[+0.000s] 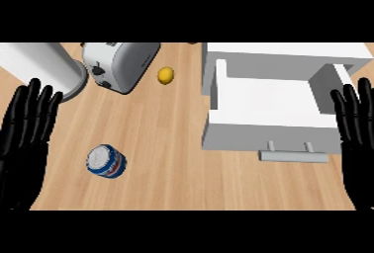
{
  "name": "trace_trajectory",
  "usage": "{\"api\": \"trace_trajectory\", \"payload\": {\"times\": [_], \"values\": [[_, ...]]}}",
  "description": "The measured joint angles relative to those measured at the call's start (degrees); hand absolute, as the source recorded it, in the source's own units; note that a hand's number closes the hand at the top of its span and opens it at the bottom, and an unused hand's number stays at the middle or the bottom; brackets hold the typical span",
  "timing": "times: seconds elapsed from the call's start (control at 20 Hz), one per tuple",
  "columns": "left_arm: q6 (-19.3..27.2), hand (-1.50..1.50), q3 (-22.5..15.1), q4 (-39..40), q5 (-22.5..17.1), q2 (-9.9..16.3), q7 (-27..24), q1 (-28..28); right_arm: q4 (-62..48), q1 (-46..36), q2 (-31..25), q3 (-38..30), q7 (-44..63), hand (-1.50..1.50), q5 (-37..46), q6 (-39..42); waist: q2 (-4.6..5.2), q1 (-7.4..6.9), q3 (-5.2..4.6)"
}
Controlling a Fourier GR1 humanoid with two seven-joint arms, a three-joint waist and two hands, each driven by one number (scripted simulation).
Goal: Pick up the can, place it into the drawer and close the drawer
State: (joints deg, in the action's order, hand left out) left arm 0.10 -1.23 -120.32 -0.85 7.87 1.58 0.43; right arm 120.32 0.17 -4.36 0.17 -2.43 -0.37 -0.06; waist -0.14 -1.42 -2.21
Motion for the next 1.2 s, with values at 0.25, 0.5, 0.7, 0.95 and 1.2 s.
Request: {"api": "trace_trajectory", "payload": {"times": [0.25,0.5,0.7,0.95,1.2], "values": [[-9.1,-1.5,0.5,-1.1,-9.7,2.7,-3.1,3.1,0.3,0.0,-0.1,1.5,1.6,-1.5,0.9,0.4,0.0,0.63,1.5],[-16.2,-1.5,1.4,0.6,-15.4,8.9,2.7,7.0,-1.8,3.6,0.7,-1.5,7.9,-1.5,1.2,-3.1,0.2,1.26,1.99],[-21.5,-1.5,6.5,-0.1,-22.1,14.0,5.7,11.5,-0.5,7.2,-0.1,-4.8,11.1,-1.5,-0.6,-3.3,0.06,1.21,2.13],[-26.8,-1.5,13.5,-1.7,-30.1,17.2,8.1,15.8,2.0,11.7,-0.9,-7.9,11.7,-1.5,-3.5,-1.5,0.02,1.26,2.2],[-31.3,-1.5,19.8,-1.8,-36.4,19.1,10.2,17.9,1.2,15.3,-1.6,-11.7,8.4,-1.5,-7.1,2.3,0.02,1.3,2.22]]}}
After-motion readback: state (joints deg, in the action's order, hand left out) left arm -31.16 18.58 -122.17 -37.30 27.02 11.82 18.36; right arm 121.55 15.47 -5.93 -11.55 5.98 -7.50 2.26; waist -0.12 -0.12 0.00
